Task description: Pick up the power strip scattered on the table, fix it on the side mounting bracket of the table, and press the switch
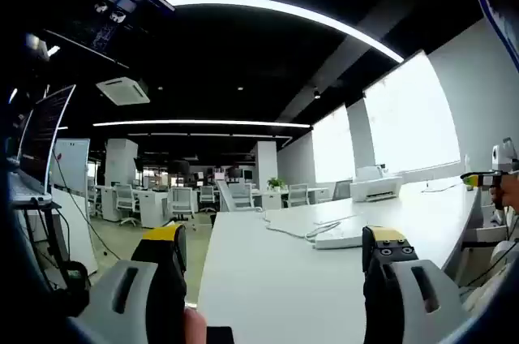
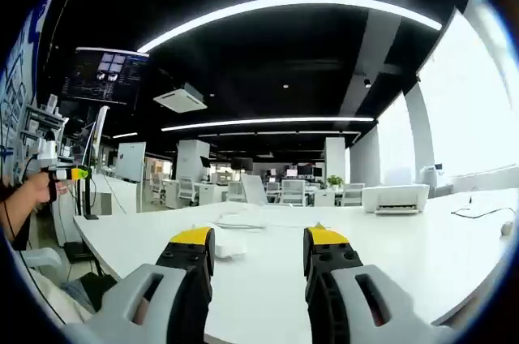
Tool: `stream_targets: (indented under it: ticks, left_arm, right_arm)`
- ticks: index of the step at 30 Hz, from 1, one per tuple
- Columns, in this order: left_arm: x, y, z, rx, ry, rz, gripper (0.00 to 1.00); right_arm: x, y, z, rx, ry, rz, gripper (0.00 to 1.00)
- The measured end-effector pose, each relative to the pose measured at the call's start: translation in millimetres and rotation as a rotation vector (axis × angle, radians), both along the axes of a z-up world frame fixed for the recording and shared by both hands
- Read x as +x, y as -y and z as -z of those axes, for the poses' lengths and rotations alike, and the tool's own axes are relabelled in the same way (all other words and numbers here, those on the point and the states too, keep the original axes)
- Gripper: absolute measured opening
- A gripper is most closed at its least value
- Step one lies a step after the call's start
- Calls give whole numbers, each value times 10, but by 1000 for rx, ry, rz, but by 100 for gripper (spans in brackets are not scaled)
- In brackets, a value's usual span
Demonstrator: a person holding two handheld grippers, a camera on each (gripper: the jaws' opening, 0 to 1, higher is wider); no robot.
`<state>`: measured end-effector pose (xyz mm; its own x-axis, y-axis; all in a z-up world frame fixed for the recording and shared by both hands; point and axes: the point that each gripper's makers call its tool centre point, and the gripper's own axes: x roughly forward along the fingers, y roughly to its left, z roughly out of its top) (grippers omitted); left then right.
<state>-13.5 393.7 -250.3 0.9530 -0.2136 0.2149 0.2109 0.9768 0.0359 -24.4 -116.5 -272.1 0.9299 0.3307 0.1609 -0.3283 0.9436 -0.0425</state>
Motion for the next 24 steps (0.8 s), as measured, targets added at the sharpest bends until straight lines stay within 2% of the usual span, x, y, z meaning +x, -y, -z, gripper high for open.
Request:
stream_targets:
  ticks: [24]
  left_arm:
    - [5, 34, 3, 5, -1, 6, 93]
  right_arm:
    - [28, 41, 6, 2, 4, -1, 40]
